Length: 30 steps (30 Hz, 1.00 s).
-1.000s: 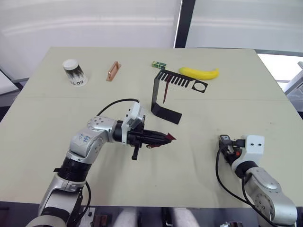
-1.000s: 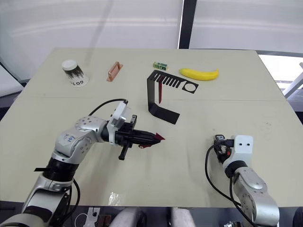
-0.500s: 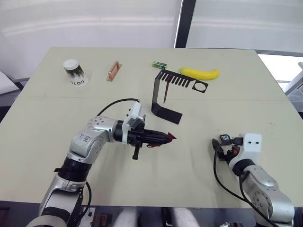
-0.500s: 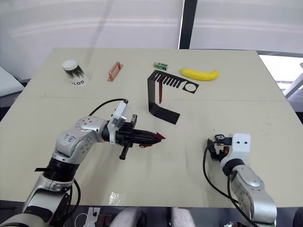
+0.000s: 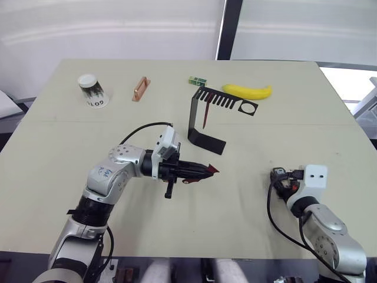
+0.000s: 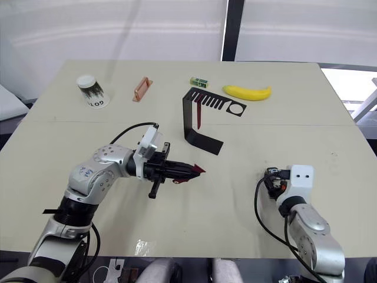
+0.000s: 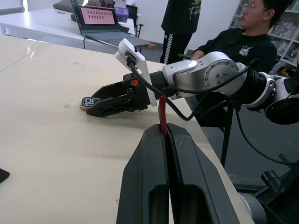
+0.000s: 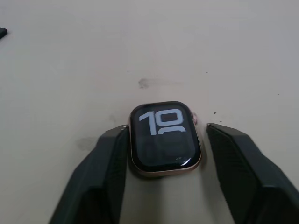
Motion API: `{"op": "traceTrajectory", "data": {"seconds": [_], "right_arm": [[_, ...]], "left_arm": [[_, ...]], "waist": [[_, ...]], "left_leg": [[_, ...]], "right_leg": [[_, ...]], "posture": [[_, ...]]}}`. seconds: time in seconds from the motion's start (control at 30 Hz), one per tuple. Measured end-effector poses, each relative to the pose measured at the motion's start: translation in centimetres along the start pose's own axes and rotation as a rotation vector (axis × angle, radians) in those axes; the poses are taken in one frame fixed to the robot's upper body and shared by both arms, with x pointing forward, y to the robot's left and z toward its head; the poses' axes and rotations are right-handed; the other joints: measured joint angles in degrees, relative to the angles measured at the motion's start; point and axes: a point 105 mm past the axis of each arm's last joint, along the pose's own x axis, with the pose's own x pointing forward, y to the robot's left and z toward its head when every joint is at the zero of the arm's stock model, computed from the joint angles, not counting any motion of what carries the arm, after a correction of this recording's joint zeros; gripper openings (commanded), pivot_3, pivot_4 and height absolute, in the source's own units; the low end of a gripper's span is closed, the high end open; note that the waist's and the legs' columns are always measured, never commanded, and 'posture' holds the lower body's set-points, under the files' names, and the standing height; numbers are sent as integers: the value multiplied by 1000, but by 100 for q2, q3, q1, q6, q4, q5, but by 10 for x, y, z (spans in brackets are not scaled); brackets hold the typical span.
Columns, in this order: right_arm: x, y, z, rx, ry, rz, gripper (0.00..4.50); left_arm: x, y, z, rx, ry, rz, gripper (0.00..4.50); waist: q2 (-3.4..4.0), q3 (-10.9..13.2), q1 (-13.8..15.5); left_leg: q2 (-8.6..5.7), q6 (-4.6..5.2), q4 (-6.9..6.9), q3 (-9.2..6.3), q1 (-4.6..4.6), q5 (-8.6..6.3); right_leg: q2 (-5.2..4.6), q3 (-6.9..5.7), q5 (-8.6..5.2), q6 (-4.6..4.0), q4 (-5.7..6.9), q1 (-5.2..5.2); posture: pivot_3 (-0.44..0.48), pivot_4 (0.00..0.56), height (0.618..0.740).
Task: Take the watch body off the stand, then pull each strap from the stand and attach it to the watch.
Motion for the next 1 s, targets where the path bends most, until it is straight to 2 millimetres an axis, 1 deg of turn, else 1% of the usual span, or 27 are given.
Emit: {"op": "traceTrajectory", "data": {"seconds": [0.37, 0.5, 0.53, 0.6, 0.67, 0.77, 0.83, 0.93, 1.0], "right_arm": [[-2, -3, 4, -37, 18, 14, 1513], [-7, -1, 14, -63, 38, 80, 1513], [-8, 2, 24, -76, 23, 109, 1513], [-9, 13, 31, -97, 62, 225, 1513], [-13, 27, 39, -118, 124, 364, 1513], [-21, 58, 56, -89, 173, 593, 1513], [-27, 74, 59, -53, 218, 703, 1513], [-31, 99, 62, 41, 305, 858, 1513], [-31, 107, 62, 71, 348, 898, 1513]], "left_arm": [[-1, 1, 0, 12, 5, 7, 0], [-8, 4, -1, 58, 44, 37, 0], [-10, 7, 1, 81, 56, 46, 0], [-14, 13, 0, 149, 98, 74, 0], [-21, 19, -7, 252, 189, 98, 0], [-23, 24, -17, 363, 271, 99, 0], [-20, 26, -18, 405, 278, 93, 0], [-19, 32, -14, 488, 295, 102, 0], [-18, 33, -13, 524, 302, 98, 0]], "waist": [[0, 0, 6], [1, 1, -3], [1, 1, 3], [2, 2, 4], [9, 5, -5], [8, 5, 13], [6, 6, 24], [5, 6, 34], [5, 6, 37]], "left_leg": [[0, 0, 2, 0, -1, 0], [0, 0, 3, 2, -2, 0], [0, 0, 3, 1, -2, 0], [0, 0, 4, 3, -3, 0], [0, 1, 3, 8, -2, -1], [2, 1, 6, 3, -4, -1], [1, 3, 11, 2, -10, -2], [1, 7, 20, 2, -14, -4], [1, 7, 20, 1, -14, -4]], "right_leg": [[-1, 1, 0, 0, 2, -1], [0, 2, 0, 0, 2, -4], [0, 1, 0, 0, 2, -4], [0, 3, 0, 0, 0, -4], [0, 6, 0, 0, -3, -4], [0, 1, 1, -2, -3, -4], [-2, 0, 1, -2, -3, -4], [-4, -1, 1, -1, -3, -5], [-4, -2, 2, -1, -3, -5]], "posture": [[0, 150, 740], [0, 150, 740], [0, 150, 740], [0, 150, 740], [0, 150, 740], [0, 150, 740], [0, 150, 740], [0, 150, 740], [0, 150, 740]]}}
